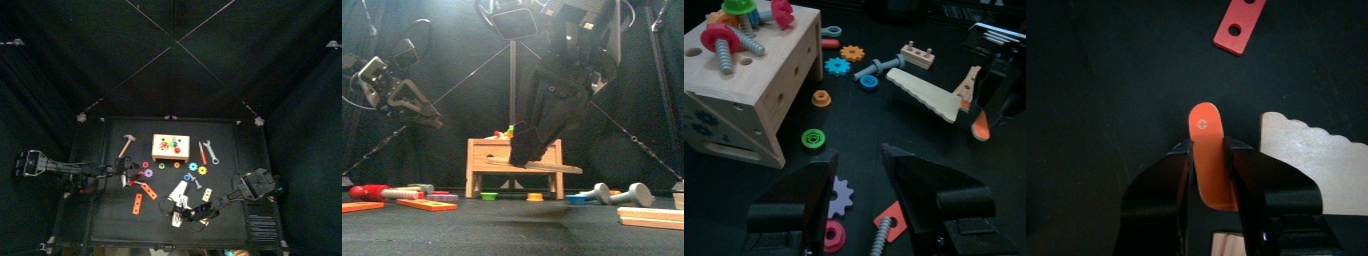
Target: Place saw to the top left
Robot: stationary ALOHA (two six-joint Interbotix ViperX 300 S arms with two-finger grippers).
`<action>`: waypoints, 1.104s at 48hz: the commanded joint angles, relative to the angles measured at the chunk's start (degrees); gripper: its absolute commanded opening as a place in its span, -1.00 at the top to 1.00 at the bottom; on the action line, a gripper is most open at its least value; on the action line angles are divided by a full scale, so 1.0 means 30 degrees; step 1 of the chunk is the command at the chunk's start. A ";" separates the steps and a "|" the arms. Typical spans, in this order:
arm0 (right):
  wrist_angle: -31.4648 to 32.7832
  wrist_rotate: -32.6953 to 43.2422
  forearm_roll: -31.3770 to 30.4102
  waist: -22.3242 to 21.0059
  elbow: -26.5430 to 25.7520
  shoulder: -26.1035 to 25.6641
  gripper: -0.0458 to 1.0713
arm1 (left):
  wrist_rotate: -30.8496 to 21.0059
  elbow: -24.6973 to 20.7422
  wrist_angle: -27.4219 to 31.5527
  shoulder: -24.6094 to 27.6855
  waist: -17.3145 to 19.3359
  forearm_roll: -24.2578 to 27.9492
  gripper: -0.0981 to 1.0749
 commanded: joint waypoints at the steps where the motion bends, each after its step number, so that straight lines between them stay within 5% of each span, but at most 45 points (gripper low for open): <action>1: 0.0176 0.0000 -0.0029 -0.0264 -0.0557 -0.1084 -0.01 | 0.0029 -0.0176 -0.0176 -0.0029 0.0146 0.0059 -0.54; 29: 0.6768 0.0205 0.1318 -0.0937 0.0498 -0.4219 0.00 | -0.0088 0.0557 -0.0146 -0.2051 0.0381 -0.0029 -0.54; 41: 0.3867 -0.0088 -0.0469 -0.1436 0.0322 -0.3750 0.00 | -0.0059 0.0996 0.0439 -0.2607 0.0439 -0.0029 -0.54; 53: 0.0264 -0.2549 -0.0937 -0.2959 -0.0322 -0.2930 0.00 | -0.0088 0.1201 0.4160 -0.3779 0.0586 0.0000 -0.54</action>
